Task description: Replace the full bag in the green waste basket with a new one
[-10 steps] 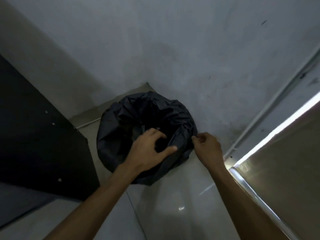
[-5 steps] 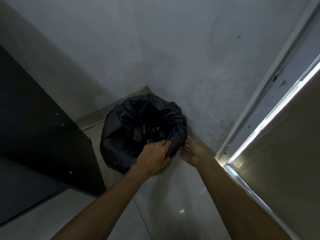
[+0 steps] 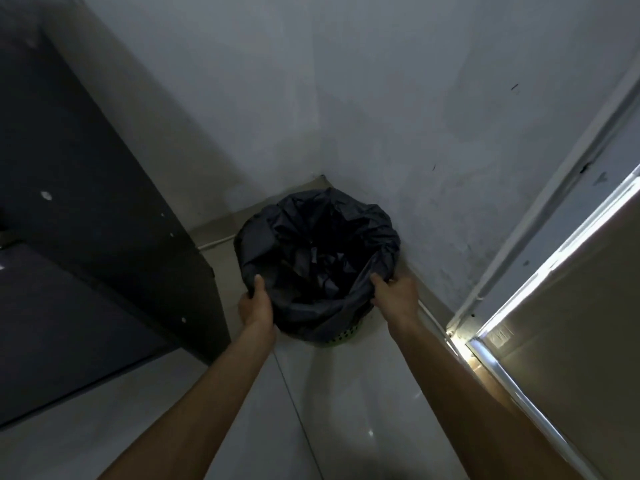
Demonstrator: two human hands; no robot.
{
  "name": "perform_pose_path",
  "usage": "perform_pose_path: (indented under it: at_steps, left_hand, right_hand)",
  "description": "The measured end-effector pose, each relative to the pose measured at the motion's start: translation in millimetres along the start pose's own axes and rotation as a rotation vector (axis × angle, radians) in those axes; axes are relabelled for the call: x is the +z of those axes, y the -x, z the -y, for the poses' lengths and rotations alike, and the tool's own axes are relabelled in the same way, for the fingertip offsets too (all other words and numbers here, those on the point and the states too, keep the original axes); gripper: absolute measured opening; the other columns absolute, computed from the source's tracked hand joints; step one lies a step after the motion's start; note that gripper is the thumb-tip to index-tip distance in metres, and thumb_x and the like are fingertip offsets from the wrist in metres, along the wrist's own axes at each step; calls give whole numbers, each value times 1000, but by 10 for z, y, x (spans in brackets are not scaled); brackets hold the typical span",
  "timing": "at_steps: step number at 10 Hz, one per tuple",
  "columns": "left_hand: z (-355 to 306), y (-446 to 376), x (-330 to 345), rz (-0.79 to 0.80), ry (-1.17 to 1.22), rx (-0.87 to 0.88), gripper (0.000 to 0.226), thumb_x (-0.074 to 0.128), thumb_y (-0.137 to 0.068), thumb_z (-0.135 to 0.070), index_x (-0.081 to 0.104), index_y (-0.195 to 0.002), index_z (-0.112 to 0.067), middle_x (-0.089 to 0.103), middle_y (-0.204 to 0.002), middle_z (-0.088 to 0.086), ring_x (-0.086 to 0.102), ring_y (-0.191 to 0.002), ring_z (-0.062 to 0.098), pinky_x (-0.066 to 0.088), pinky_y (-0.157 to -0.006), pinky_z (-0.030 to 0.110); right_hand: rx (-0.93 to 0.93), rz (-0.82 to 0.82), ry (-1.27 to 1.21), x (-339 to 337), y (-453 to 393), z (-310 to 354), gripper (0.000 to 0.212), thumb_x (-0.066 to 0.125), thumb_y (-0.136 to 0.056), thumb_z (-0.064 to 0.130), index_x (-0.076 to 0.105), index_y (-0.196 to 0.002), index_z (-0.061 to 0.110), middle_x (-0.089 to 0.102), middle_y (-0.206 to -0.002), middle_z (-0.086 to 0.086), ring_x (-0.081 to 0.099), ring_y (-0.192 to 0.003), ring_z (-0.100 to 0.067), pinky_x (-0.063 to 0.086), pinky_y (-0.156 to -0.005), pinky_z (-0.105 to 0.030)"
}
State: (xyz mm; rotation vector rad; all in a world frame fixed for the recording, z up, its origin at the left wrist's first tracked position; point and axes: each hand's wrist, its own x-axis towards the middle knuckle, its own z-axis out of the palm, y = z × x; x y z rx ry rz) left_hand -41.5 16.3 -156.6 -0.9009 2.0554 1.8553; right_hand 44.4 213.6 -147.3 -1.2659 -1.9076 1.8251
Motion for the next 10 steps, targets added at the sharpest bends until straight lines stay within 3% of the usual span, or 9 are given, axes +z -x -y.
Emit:
perform_pose_path:
  at_steps: [1, 2, 3, 4, 6, 7, 8, 10]
  left_hand:
    - [-111, -67, 17, -5, 54, 88, 41, 57, -97, -33, 60, -125, -3, 63, -123, 13, 62, -110, 33, 51, -93, 37]
    - [-209, -227, 68, -21, 140, 81, 32, 64, -92, -20, 63, -118, -2, 65, -121, 15, 64, -105, 32, 53, -93, 39]
    - [-300, -400, 132, -61, 191, 49, 35, 68, -89, -16, 63, -120, -1, 65, -123, 17, 64, -105, 34, 54, -92, 41]
    - [-348, -484, 193, -77, 201, 53, 40, 65, -91, -13, 58, -127, 2, 62, -124, 15, 61, -111, 34, 51, -89, 35]
    - [-378, -610, 139, -12, 99, 19, 39, 70, -86, -14, 61, -121, 1, 64, -123, 20, 64, -108, 36, 53, -95, 48]
    - [-379, -551, 64, -22, 25, 31, 49, 73, -83, -22, 60, -125, 0, 64, -125, 17, 64, -107, 34, 54, -93, 44]
    - [-445, -347, -57, -51, -173, 100, 64, 69, -86, -32, 47, -138, -2, 55, -135, 19, 57, -118, 36, 50, -98, 42]
    - [-803, 117, -261, 112, -288, 327, 58, 66, -90, -30, 44, -139, -8, 54, -137, 13, 55, -120, 31, 47, -100, 36]
  right_hand:
    - [33, 15, -24, 41, -47, 94, 25, 62, -93, 21, 67, -112, 6, 69, -100, -11, 67, -92, -32, 56, -87, -48]
    - [45, 48, -49, 119, -164, 188, 6, 60, -95, 15, 61, -96, 10, 62, -80, -3, 64, -84, -31, 56, -87, -49]
    - [30, 76, -47, 236, -301, 302, 17, 58, -96, 15, 63, -109, 6, 65, -88, -8, 65, -92, -34, 56, -88, -50]
    - [5, 68, 2, 342, -411, 385, 27, 57, -96, 17, 62, -119, 3, 67, -108, -15, 65, -96, -34, 55, -89, -49]
    - [-22, 44, 113, 334, -443, 486, 26, 58, -96, 19, 63, -110, -2, 67, -109, -18, 64, -92, -34, 56, -87, -49]
    - [-49, 42, 197, 245, -324, 539, 37, 58, -96, 28, 59, -118, -2, 65, -113, -17, 63, -94, -33, 55, -86, -41]
    - [-88, 44, 264, 100, -123, 658, 45, 56, -97, 30, 55, -128, -3, 60, -125, -18, 59, -111, -35, 48, -88, -34]
    - [-186, 126, 288, -148, 213, 956, 37, 58, -94, 24, 67, -101, -11, 70, -98, -25, 67, -92, -37, 56, -83, -42]
